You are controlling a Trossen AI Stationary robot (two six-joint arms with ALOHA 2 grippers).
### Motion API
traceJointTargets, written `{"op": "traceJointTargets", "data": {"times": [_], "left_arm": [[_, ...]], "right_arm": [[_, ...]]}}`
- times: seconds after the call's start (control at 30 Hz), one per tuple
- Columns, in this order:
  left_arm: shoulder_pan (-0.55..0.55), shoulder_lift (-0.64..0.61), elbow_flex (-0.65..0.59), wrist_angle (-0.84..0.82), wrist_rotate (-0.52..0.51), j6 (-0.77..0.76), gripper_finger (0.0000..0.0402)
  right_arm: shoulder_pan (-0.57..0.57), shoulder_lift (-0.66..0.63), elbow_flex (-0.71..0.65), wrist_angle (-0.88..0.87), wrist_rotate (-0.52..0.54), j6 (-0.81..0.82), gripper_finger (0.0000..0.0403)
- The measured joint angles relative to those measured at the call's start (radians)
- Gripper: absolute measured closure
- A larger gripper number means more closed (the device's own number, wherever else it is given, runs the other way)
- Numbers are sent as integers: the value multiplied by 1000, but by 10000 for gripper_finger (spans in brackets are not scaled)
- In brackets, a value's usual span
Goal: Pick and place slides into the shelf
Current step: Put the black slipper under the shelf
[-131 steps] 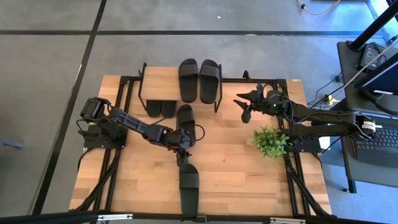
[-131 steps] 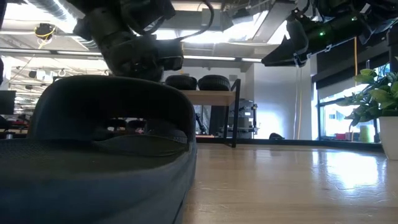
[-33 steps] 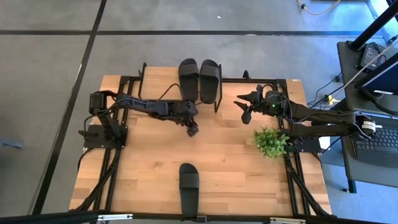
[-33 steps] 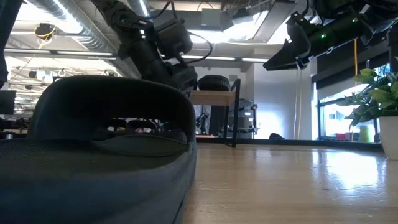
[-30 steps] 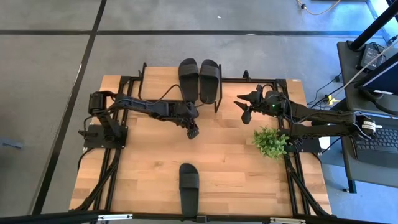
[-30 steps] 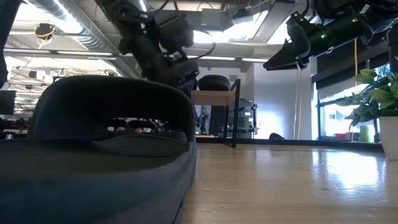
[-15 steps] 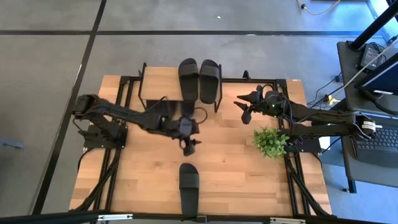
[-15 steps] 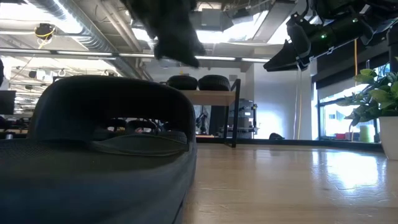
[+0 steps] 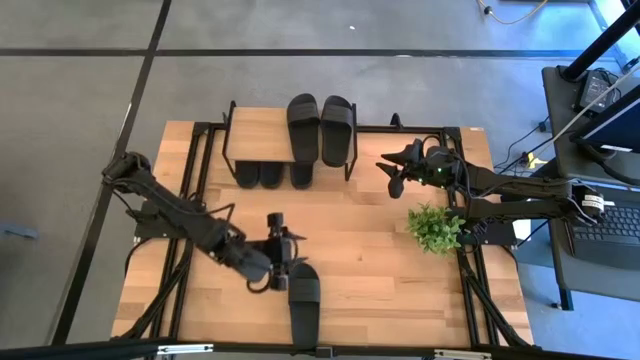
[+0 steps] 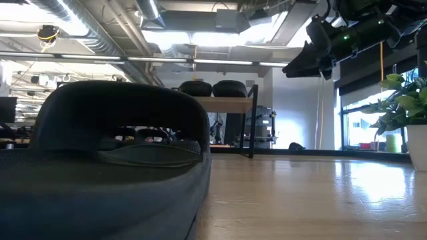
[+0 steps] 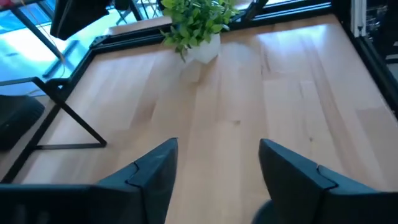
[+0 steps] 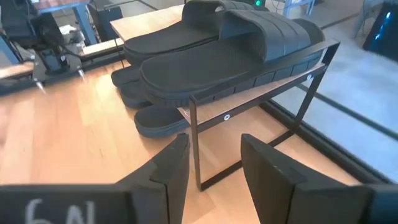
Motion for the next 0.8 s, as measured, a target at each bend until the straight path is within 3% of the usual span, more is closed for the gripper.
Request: {"op": "traceJointTargets", "data": {"times": [0.27, 0.53, 0.7, 0.8], "left_arm": [[-166, 28, -2, 7, -62, -111, 185], [-281, 136, 7, 90, -118, -191, 185], [-301, 252, 121, 51, -118, -191, 185], [-300, 333, 219, -76, -119, -220, 185]], "right_arm": [[0, 0, 0, 0, 1, 84, 257], [0, 0, 0, -9, 1, 161, 257], [0, 0, 0, -62, 1, 192, 257], [0, 0, 0, -105, 1, 208, 257]]}}
